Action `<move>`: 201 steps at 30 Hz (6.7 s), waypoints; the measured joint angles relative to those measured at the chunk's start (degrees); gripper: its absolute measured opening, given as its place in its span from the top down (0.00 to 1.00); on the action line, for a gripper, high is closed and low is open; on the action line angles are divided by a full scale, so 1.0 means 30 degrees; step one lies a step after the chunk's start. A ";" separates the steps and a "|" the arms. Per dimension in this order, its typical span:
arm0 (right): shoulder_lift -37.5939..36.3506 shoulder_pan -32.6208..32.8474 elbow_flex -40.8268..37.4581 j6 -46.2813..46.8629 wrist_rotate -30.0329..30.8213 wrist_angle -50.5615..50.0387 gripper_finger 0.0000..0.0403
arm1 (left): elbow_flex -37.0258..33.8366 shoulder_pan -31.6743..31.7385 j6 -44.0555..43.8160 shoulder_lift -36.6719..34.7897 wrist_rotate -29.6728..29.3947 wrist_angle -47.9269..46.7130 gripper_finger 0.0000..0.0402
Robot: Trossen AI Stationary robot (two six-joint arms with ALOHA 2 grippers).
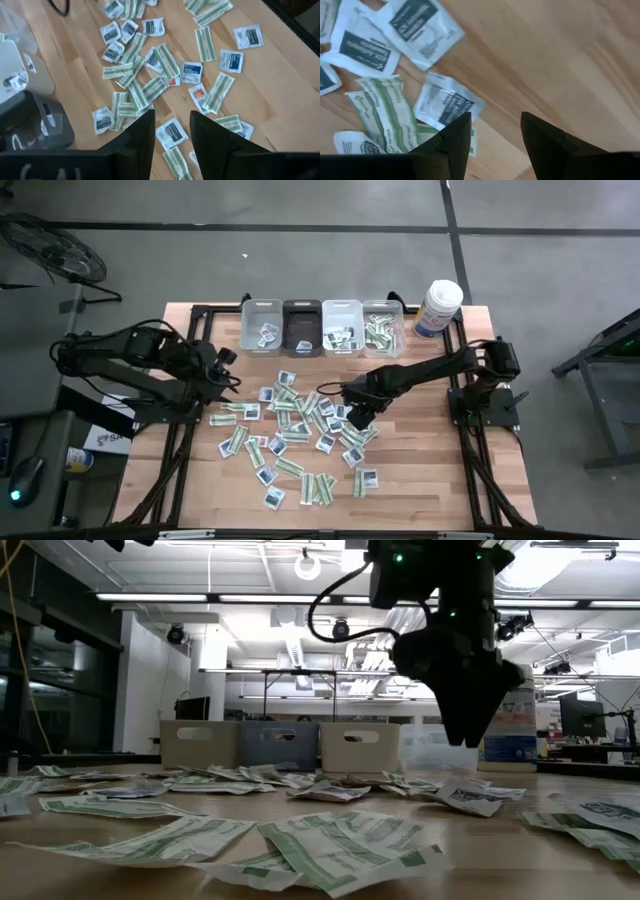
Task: Pick & Place First Aid Supplies
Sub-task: Put the black towelette pack into the white bin
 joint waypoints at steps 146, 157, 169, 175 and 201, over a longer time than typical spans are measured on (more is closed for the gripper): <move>-0.1260 -0.8816 -0.3716 0.1604 0.4310 1.6254 0.94 | -1.0754 0.0000 -0.8639 -1.2554 -0.3202 0.9152 0.70; -0.1706 -0.8816 -0.3716 0.1074 0.3781 1.6040 0.64 | -1.0754 -0.0001 -0.8704 -1.2554 -0.3182 0.9152 0.70; -0.3859 -0.7826 -0.3716 -0.2402 -0.0840 1.4764 0.63 | -1.0754 -0.0001 -0.8706 -1.2554 -0.3122 0.9150 0.70; -0.3853 -0.5633 -0.3716 -0.3749 -0.1862 1.3174 0.65 | -1.0754 0.0005 -0.8704 -1.2554 -0.3100 0.9145 0.70; -0.3853 0.2518 -0.3716 -1.0127 0.2503 1.0094 0.59 | -1.0746 0.0004 -0.8631 -1.2554 -0.2473 0.8715 0.70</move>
